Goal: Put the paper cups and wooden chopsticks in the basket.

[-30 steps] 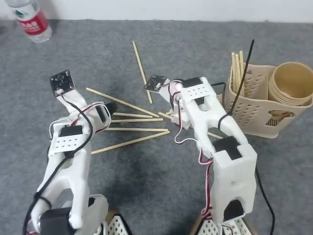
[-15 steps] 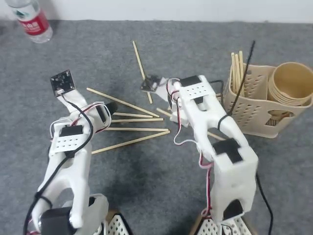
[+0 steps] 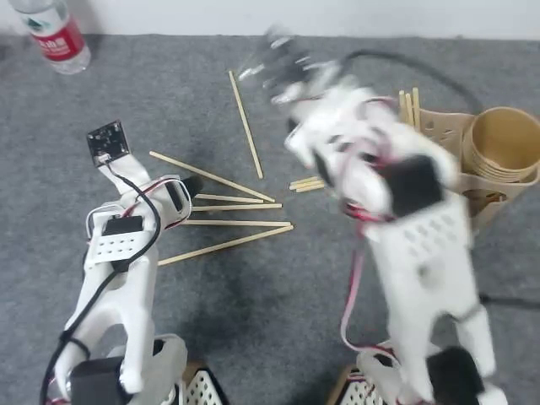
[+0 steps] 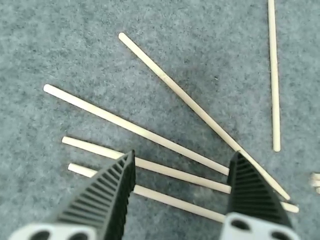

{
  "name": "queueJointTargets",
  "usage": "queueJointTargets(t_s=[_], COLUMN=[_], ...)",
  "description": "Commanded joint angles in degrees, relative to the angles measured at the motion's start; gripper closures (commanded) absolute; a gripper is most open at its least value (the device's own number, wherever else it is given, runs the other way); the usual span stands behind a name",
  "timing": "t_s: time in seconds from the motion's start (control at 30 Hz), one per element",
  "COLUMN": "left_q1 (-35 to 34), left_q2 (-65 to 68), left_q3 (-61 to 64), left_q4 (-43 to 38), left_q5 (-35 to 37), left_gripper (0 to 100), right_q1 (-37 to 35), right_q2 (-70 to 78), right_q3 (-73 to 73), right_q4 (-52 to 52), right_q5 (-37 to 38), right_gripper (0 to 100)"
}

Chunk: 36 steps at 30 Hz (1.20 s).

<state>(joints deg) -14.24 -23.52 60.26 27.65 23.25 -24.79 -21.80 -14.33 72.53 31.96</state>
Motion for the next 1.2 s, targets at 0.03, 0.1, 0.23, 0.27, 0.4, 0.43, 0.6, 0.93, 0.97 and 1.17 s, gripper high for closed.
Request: queueJointTargets(t_s=[0.03, 0.1, 0.23, 0.27, 0.4, 0.43, 0.6, 0.93, 0.97, 1.17], left_q1=[0.1, 0.1, 0.1, 0.1, 0.1, 0.1, 0.1, 0.1, 0.1, 0.1], left_q2=[-1.0, -1.0, -1.0, -1.0, -1.0, -1.0, -1.0, -1.0, -1.0, -1.0], left_q3=[-0.4, -0.4, -0.3, -0.3, -0.2, 0.0, 0.0, 0.2, 0.2, 0.2], left_q4=[-1.2, -1.2, -1.2, -1.2, -1.2, -1.2, -1.3, -2.7, -2.7, -2.7], left_q5=[0.6, 0.6, 0.6, 0.6, 0.6, 0.6, 0.6, 0.6, 0.6, 0.6], left_gripper=[72, 72, 72, 72, 72, 72, 72, 72, 72, 72], right_q1=[8.5, 13.6, 21.8, 23.2, 25.5, 25.5, 24.7, 24.7, 24.7, 20.2], right_q2=[-7.8, -9.3, -11.4, -12.3, -18.2, -19.9, -23.7, -24.5, -24.9, -26.0], right_q3=[-5.5, -5.1, 2.5, 6.3, 27.4, 32.4, 45.4, 52.0, 51.9, 43.0], right_q4=[-7.8, -10.2, -16.3, -19.2, -37.3, -41.5, -51.6, -51.5, -51.1, -39.2], right_q5=[-6.6, -8.5, -13.1, -14.2, -16.3, -16.2, -16.2, -15.8, -15.8, -14.7], right_gripper=[99.1, 99.1, 99.1, 99.1, 99.1, 99.1, 99.1, 76.6, 70.8, 75.5])
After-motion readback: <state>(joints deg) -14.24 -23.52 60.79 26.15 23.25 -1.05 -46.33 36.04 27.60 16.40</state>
